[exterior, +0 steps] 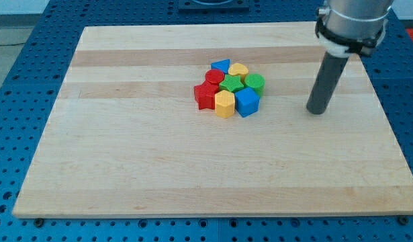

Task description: Separate red blocks and the green star from the group of blocks

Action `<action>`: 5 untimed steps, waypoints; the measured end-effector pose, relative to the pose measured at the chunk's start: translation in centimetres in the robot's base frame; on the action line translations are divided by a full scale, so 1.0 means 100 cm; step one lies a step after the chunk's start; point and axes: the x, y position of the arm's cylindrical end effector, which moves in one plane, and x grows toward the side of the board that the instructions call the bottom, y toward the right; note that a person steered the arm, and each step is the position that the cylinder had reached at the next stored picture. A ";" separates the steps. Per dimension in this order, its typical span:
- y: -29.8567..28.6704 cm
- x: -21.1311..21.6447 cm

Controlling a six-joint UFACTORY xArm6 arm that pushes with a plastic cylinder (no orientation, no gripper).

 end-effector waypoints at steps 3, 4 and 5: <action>-0.064 -0.057; -0.081 -0.054; -0.109 -0.053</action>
